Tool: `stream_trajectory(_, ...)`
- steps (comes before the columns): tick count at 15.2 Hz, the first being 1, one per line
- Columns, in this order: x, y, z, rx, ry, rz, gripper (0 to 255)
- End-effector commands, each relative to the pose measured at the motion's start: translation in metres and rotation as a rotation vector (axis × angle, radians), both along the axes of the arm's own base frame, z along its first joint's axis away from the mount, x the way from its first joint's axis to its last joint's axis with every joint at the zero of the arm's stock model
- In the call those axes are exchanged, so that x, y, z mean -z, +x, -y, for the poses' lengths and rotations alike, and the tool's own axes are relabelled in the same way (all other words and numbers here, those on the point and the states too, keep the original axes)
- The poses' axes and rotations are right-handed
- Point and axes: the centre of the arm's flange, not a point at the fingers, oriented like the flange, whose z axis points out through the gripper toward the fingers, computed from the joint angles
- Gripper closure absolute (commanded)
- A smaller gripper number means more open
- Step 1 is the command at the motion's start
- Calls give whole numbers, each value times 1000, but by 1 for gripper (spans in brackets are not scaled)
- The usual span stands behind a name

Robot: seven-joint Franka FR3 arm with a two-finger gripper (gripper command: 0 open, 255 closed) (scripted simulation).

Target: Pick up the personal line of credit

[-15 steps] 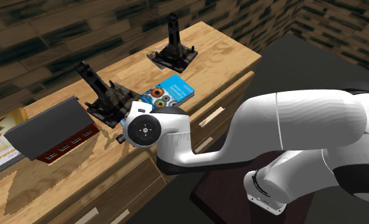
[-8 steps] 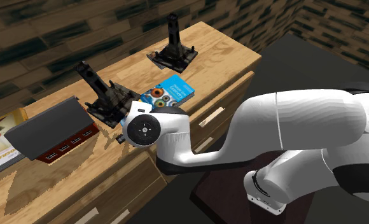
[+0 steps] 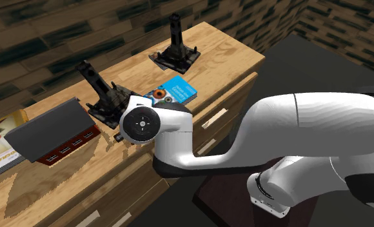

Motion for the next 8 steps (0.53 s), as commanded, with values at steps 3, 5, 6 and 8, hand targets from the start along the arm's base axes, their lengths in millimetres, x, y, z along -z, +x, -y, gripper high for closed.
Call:
stream_trajectory(3,-22,0,0,0,0,0,255)
stream_trajectory(5,-32,0,0,0,0,0,255)
stream_trajectory(6,-38,0,0,0,0,0,255)
stream_trajectory(8,-39,0,0,0,0,0,255)
